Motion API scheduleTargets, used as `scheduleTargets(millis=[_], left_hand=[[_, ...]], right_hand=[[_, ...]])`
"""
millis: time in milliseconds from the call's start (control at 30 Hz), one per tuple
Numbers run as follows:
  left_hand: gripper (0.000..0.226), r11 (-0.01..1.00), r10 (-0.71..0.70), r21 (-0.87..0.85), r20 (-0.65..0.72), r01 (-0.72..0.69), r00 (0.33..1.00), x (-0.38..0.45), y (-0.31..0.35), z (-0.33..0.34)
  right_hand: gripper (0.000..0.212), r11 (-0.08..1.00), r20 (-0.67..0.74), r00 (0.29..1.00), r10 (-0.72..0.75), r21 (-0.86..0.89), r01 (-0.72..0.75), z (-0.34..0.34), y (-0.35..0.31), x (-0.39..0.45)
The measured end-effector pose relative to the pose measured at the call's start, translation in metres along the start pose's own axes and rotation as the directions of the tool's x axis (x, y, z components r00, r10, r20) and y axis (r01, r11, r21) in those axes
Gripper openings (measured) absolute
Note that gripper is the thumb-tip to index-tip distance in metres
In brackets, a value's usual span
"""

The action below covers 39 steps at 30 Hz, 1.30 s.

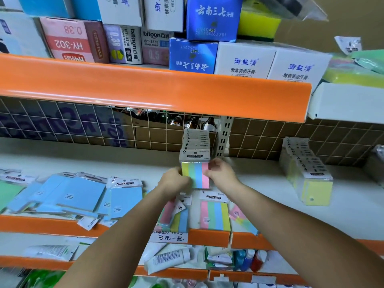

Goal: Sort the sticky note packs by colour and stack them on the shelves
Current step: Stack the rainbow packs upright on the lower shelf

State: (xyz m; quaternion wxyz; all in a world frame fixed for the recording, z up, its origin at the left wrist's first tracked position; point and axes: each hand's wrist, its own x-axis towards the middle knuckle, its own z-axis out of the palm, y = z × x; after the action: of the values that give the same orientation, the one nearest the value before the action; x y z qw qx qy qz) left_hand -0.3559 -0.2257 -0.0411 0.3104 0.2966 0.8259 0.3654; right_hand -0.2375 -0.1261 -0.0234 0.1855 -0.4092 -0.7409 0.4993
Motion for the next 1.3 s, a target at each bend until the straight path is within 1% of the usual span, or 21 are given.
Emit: scheduleTargets(millis=[100, 200, 267, 333, 467, 533, 667, 800, 867, 900, 967, 1033, 1100, 1200, 1300], left_hand=[[0.026, 0.996, 0.025, 0.084, -0.061, -0.019, 0.998, 0.01, -0.002, 0.002], [0.021, 0.991, 0.045, 0.128, -0.121, -0.029, 0.992, 0.019, -0.002, 0.006], [0.02, 0.99, 0.032, 0.143, -0.147, -0.01, 0.989, 0.023, -0.004, 0.01], [0.02, 0.989, 0.011, 0.15, -0.171, 0.015, 0.985, 0.027, -0.007, 0.014], [0.03, 0.983, -0.004, 0.179, -0.193, 0.04, 0.981, 0.034, -0.011, 0.019], [0.031, 0.98, -0.014, 0.192, -0.198, 0.052, 0.98, 0.037, -0.012, 0.02], [0.035, 0.978, -0.027, 0.195, -0.206, 0.068, 0.978, 0.039, -0.011, 0.022], [0.048, 0.98, -0.058, 0.177, -0.2, 0.095, 0.978, 0.043, -0.012, 0.02], [0.044, 0.971, -0.036, 0.227, -0.171, 0.075, 0.985, 0.044, -0.012, 0.02], [0.04, 0.963, -0.023, 0.261, -0.156, 0.064, 0.988, 0.044, -0.012, 0.021], [0.036, 0.952, -0.013, 0.301, -0.135, 0.054, 0.991, 0.045, -0.013, 0.02], [0.039, 0.943, -0.004, 0.33, -0.116, 0.042, 0.993, 0.046, -0.013, 0.019], [0.043, 0.934, 0.01, 0.357, -0.1, 0.027, 0.995, 0.047, -0.012, 0.017], [0.042, 0.931, 0.012, 0.365, -0.098, 0.025, 0.995, 0.048, -0.01, 0.015], [0.043, 0.929, 0.018, 0.37, -0.102, 0.021, 0.995, 0.048, -0.01, 0.016]], right_hand=[[0.012, 0.999, -0.059, 0.998, -0.005, -0.032, 0.003, 0.006, 0.001, 0.01], [0.023, 0.997, -0.129, 0.992, -0.014, -0.082, 0.004, 0.014, 0.005, 0.019], [0.025, 0.993, -0.143, 0.99, -0.014, -0.116, -0.003, 0.018, 0.009, 0.022], [0.022, 0.994, -0.151, 0.988, -0.02, -0.113, 0.003, 0.02, 0.012, 0.023], [0.004, 0.985, -0.167, 0.985, -0.04, -0.172, 0.01, 0.02, 0.017, 0.024], [0.004, 0.978, -0.159, 0.987, -0.036, -0.211, 0.002, 0.021, 0.019, 0.025], [0.018, 0.958, -0.13, 0.992, -0.007, -0.284, -0.031, 0.022, 0.023, 0.028], [0.031, 0.897, -0.097, 0.995, 0.017, -0.438, -0.058, 0.022, 0.025, 0.029], [0.043, 0.86, -0.095, 0.994, 0.058, -0.5, -0.098, 0.021, 0.027, 0.029], [0.045, 0.844, -0.087, 0.994, 0.073, -0.526, -0.108, 0.022, 0.028, 0.029], [0.037, 0.818, -0.06, 0.994, 0.09, -0.565, -0.108, 0.021, 0.029, 0.03], [0.031, 0.795, -0.041, 0.994, 0.098, -0.597, -0.103, 0.02, 0.03, 0.03], [0.03, 0.768, -0.025, 0.995, 0.095, -0.635, -0.09, 0.02, 0.029, 0.032], [0.032, 0.718, -0.009, 0.996, 0.085, -0.693, -0.067, 0.019, 0.028, 0.034], [0.033, 0.701, -0.003, 0.997, 0.081, -0.71, -0.059, 0.019, 0.028, 0.037]])
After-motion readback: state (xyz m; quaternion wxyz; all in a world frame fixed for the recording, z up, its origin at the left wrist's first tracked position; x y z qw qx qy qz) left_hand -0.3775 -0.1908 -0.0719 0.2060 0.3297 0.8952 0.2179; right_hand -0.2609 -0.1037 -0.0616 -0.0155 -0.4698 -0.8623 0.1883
